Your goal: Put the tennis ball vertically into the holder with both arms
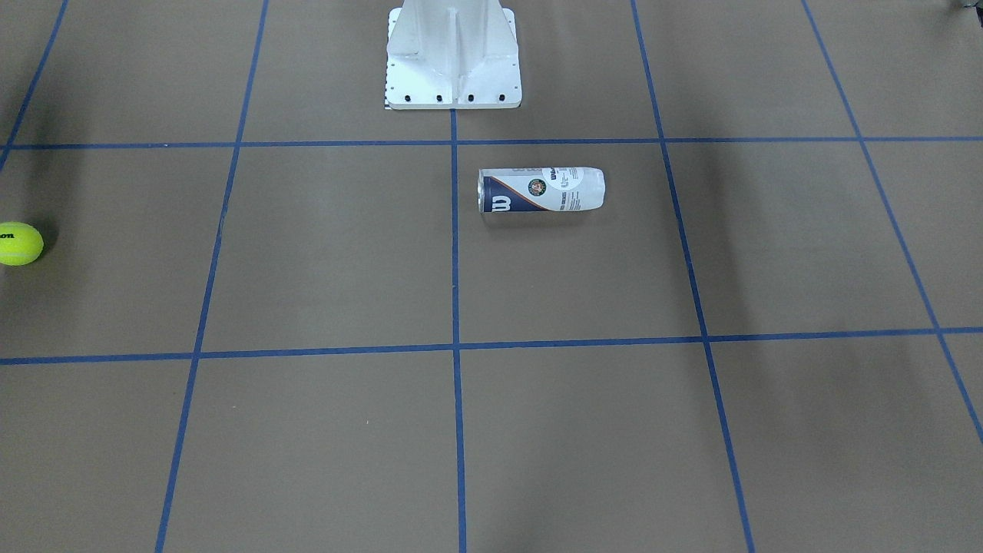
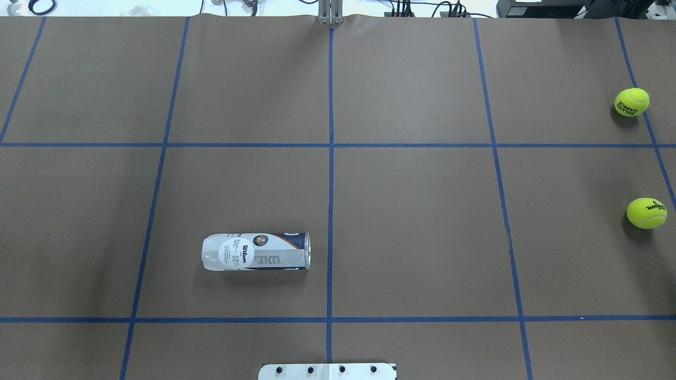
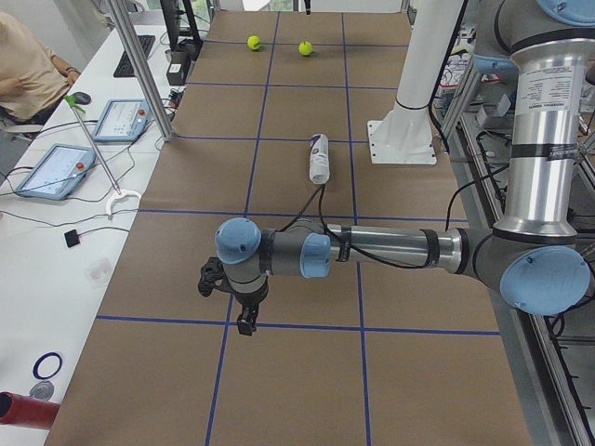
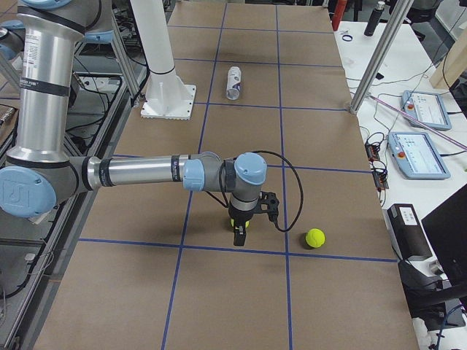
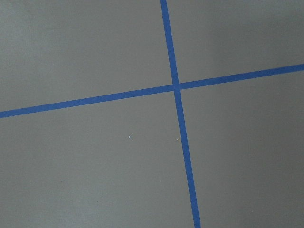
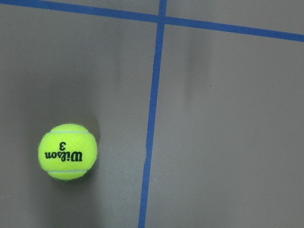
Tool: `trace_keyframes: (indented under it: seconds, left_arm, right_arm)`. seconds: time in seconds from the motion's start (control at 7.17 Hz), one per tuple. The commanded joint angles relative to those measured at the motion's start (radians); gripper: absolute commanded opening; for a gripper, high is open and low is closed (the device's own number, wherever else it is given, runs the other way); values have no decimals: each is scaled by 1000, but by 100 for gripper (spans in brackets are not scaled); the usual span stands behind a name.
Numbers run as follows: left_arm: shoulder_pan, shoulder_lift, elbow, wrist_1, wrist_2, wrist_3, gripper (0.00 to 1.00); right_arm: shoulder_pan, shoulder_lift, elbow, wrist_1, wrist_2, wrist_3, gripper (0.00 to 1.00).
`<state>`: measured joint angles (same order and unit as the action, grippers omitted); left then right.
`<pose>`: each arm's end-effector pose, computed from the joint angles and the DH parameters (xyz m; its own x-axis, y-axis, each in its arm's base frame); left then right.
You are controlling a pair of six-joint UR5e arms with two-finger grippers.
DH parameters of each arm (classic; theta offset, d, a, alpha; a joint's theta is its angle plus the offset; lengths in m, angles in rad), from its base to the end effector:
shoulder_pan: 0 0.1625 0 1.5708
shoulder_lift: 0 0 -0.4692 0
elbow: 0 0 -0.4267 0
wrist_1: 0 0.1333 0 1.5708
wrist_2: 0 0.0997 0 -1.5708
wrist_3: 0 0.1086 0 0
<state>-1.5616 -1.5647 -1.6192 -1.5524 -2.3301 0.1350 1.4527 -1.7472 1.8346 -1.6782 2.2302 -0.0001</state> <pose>-0.0537 -0.5255 0.6900 0.7173 0.1575 -0.6787 -0.1067 0.9875 0.1163 0.0144 -0.4455 0.6750 0.7863 -0.0811 0.6125 0.1179 0.9928 -0.0199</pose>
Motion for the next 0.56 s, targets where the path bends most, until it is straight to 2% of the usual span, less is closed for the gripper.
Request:
trace_keyframes:
  seconds: [0.0, 0.42]
  left_arm:
    - [0, -5, -4, -2, 0, 2, 99]
    - [0, -5, -16, 0, 0, 2, 99]
  right_arm:
    - [0, 0, 0, 0, 0, 0, 100]
    - [0, 32, 0, 0, -1, 2, 100]
